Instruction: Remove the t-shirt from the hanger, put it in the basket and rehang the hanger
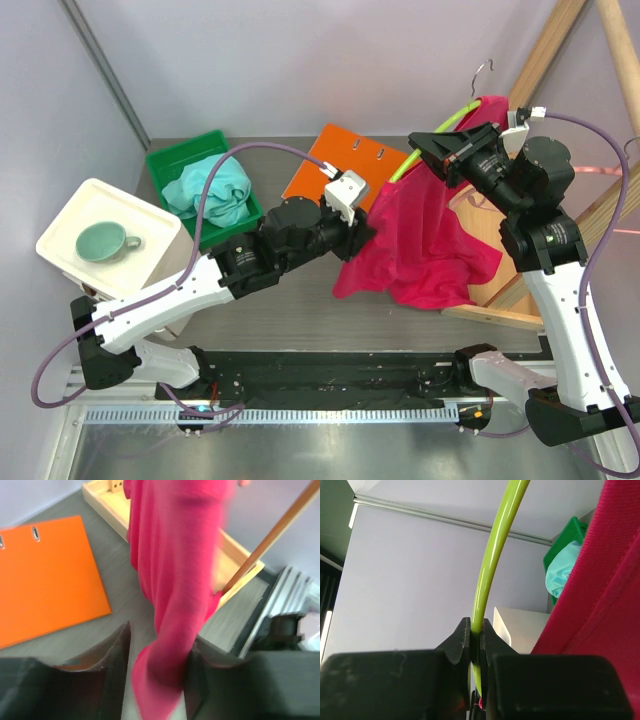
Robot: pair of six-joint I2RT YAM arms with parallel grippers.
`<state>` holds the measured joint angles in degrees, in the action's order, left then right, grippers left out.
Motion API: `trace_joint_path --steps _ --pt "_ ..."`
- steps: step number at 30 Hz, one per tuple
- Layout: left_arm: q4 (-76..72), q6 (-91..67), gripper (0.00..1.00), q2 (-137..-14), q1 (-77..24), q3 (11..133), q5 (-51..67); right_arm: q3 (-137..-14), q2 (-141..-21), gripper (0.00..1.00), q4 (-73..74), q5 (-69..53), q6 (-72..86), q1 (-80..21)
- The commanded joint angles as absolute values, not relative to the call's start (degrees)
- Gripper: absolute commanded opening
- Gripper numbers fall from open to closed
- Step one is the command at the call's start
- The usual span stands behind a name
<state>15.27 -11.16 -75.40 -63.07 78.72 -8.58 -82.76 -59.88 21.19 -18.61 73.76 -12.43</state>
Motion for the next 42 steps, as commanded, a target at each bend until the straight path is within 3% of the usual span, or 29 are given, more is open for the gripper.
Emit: trace_joint_path --steps 1,7,14,21,25,29,36,42 --pt "7.74 -13.7 0.0 -73.83 -61.88 77.36 -13.96 -82.97 -56.25 0.01 15.03 -17.4 75.32 -12.3" --pt "7.12 -18.62 0.0 -69.19 -61.08 70.68 -14.59 -82.53 -54.93 0.01 15.03 -13.72 76.9 -12.3" --pt "2.2 -25.48 0.0 -55.03 -61.0 51.27 -17.92 -81.12 -54.4 0.01 13.98 -5.02 81.38 -12.22" --pt "4.57 -28.48 0.0 -48.69 -61.08 45.88 -18.37 -79.98 -56.16 0.01 9.41 -6.76 86.13 -12.22" --pt "5.71 -28.39 0.0 -50.27 -61.08 46.84 -18.46 -78.93 -56.34 0.01 5.64 -10.89 88.5 -12.22" --pt "6.68 -28.21 0.0 -52.9 -61.0 49.21 -18.28 -80.68 -57.74 0.01 4.4 -22.89 87.45 -12.22" --pt "8.79 -26.2 0.0 -58.96 -60.82 57.38 -19.95 -69.72 -51.26 0.01 -4.3 -40.14 98.24 -12.22" --pt "9.83 -25.66 0.0 -69.51 -59.68 67.47 -19.69 -65.22 -46.41 0.01 -7.29 -44.38 105.02 -13.44"
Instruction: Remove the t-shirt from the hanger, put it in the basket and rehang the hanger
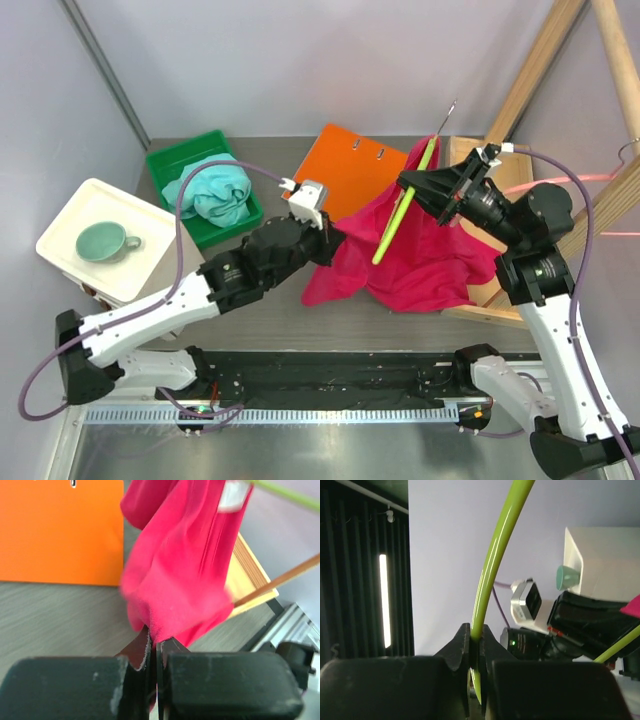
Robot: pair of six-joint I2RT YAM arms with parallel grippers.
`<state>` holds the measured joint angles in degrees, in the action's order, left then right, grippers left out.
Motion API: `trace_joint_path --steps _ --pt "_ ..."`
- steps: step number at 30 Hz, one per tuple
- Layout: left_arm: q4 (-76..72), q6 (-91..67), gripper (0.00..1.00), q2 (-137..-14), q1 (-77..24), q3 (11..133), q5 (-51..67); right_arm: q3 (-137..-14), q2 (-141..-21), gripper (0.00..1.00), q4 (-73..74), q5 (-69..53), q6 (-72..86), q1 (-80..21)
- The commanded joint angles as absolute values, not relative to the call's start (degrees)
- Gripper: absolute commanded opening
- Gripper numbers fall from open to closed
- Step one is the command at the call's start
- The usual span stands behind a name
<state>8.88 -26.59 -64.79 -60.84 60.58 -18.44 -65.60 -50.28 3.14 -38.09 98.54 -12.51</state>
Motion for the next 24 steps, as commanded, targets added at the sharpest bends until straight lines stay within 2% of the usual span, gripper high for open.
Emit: trace_joint_path --steps 1,6,14,24 --pt "10.8 -26.19 0.0 -71.44 -58.72 69.33 -19.95 -65.65 -45.8 0.01 -7.29 -44.65 105.64 -13.71" --pt "12.57 -29.0 0.0 -79.01 -55.46 76.1 -19.87 -69.43 -45.27 0.01 -5.01 -45.26 105.91 -14.85" --pt "0.8 -27.16 0.0 -79.54 -51.33 76.47 -16.36 -66.35 -40.43 0.01 -3.87 -43.25 113.29 -15.56" --pt "-14.67 -29.88 0.0 -74.1 -51.33 63.82 -5.55 -69.44 -39.38 0.01 7.82 -34.48 119.6 -15.56"
